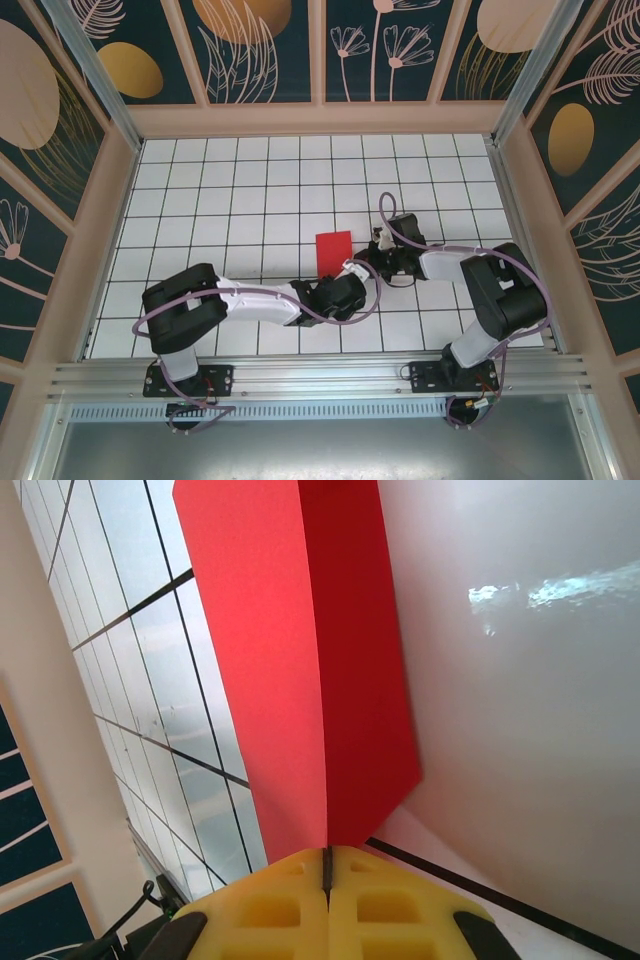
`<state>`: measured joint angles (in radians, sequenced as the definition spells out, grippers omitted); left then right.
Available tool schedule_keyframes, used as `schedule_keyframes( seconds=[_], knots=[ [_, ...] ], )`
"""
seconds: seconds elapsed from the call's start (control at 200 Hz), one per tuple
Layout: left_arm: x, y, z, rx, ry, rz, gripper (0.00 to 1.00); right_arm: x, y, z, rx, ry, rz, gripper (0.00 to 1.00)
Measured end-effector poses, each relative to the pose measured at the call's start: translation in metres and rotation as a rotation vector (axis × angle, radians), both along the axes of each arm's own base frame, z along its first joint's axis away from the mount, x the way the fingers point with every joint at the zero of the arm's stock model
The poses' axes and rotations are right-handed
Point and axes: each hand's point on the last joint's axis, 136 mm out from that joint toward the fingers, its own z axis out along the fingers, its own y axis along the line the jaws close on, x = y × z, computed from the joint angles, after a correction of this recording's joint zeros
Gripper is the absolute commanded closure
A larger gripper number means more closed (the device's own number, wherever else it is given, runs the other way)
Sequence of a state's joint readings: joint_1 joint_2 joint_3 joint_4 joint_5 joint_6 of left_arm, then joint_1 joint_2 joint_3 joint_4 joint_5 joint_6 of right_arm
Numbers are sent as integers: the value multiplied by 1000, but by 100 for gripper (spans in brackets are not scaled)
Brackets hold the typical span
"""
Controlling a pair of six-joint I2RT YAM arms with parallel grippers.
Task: Fold a paper plane with a square sheet of paper (pick it up from the middle)
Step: Third fold the triangle at the center of the table.
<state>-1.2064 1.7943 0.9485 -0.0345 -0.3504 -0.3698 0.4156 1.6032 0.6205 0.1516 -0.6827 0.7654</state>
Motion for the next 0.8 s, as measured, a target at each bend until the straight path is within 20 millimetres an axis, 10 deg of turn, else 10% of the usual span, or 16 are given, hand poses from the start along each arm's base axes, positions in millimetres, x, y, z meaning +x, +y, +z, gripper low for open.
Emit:
schedule_keyframes(
  seconds=[0.37, 0.801],
  knots=[
    [3, 6, 17, -38, -44, 13, 100, -1, 0, -1, -1, 2, 1, 89],
    [-2, 10, 25, -90, -51, -1, 100, 3, -14, 2, -83, -26, -15, 75]
  ],
)
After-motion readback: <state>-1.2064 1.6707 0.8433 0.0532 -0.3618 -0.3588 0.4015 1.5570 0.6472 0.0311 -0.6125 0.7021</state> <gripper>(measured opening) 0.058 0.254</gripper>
